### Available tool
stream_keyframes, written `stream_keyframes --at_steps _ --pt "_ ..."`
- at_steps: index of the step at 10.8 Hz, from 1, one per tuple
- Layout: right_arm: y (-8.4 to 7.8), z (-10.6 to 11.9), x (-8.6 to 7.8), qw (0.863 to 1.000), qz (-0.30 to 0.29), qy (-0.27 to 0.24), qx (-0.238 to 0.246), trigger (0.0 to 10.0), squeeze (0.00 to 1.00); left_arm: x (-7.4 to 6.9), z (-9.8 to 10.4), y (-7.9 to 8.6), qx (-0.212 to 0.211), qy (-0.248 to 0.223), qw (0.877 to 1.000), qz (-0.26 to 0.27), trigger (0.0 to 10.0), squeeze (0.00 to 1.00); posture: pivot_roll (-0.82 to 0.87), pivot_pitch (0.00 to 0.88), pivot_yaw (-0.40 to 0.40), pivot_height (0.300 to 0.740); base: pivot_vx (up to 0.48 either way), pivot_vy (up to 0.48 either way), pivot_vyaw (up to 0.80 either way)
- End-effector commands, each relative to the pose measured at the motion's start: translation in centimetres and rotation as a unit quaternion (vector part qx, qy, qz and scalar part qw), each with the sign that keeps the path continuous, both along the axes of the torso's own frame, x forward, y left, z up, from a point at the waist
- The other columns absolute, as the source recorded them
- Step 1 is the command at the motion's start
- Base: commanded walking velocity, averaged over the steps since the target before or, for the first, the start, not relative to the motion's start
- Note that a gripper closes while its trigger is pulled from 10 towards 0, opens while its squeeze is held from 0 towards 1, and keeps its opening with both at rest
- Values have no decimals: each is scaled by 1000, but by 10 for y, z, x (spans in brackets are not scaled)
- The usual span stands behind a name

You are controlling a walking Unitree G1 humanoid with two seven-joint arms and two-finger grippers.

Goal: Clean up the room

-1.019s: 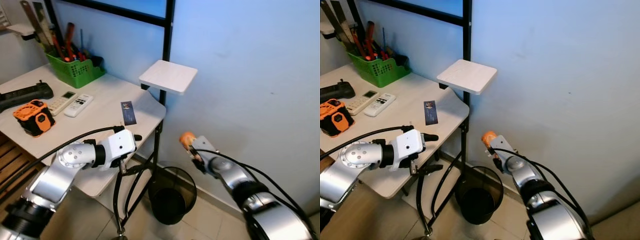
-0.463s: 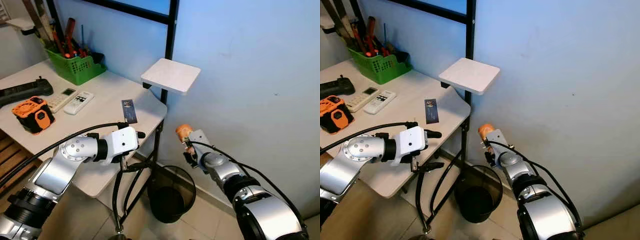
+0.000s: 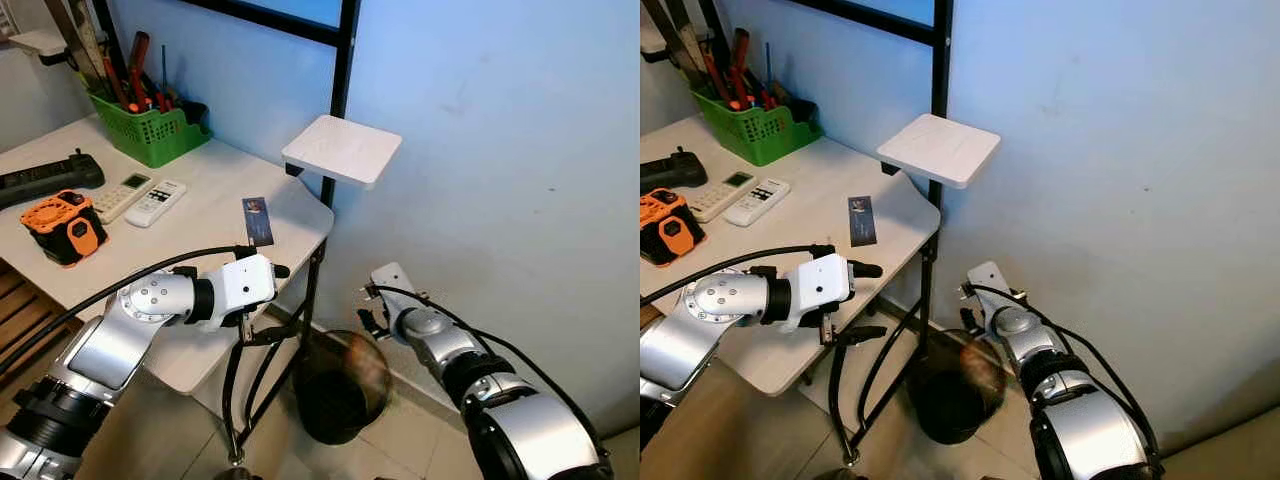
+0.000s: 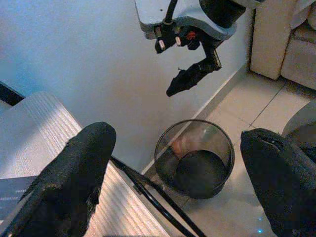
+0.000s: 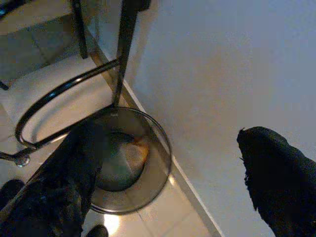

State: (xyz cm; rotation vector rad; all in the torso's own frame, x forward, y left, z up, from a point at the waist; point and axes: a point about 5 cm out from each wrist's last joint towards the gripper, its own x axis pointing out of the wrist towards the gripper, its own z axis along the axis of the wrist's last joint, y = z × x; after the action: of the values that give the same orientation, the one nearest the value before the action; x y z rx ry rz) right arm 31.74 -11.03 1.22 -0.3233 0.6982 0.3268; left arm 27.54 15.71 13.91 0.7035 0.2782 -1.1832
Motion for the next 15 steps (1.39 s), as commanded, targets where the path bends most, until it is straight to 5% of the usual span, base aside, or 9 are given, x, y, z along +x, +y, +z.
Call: stream_keyframes --at_steps 1,4,7,9,11,12,13,14,15 --pt "1 3 2 1000 -2 -4 13 10000 1000 -1 0 0 7 -2 1000 -5 10000 0 35 0 -74 740 0 0 0" --pt "-2 6 4 998 -15 -27 54 10000 1000 -1 -6 -2 -16 -3 998 54 10000 0 34 0 -69 740 0 0 0" --pt "-42 18 -21 979 -102 -128 119 10000 1000 -15 -17 -4 -157 33 965 207 10000 0 6 0 -46 740 0 0 -242" --pt "-65 40 -55 959 -162 -186 139 10000 1000 -22 -21 3 -171 -11 935 310 10000 0 -33 0 -17 740 0 0 -747" --pt "-73 47 -74 942 -225 -183 167 10000 1000 -37 -29 9 -172 6 915 364 10000 0 -42 0 -14 740 0 0 -750" --pt "-78 51 -85 931 -266 -176 178 10000 612 -44 -30 17 -195 1 886 422 10000 0 -42 0 -18 740 0 0 -750" --pt "-78 53 -90 929 -276 -180 169 10000 490 -48 -28 22 -211 -5 862 462 10000 0 -37 0 -17 740 0 0 -750" --pt "-72 52 -91 931 -273 -181 162 10000 24 -45 -27 26 -186 -28 859 475 10000 0 -33 0 -6 740 0 0 -750" --pt "-69 53 -91 930 -275 -179 166 10000 0 -43 -27 30 -169 -44 855 488 10000 0 -32 0 -2 740 0 0 -756"
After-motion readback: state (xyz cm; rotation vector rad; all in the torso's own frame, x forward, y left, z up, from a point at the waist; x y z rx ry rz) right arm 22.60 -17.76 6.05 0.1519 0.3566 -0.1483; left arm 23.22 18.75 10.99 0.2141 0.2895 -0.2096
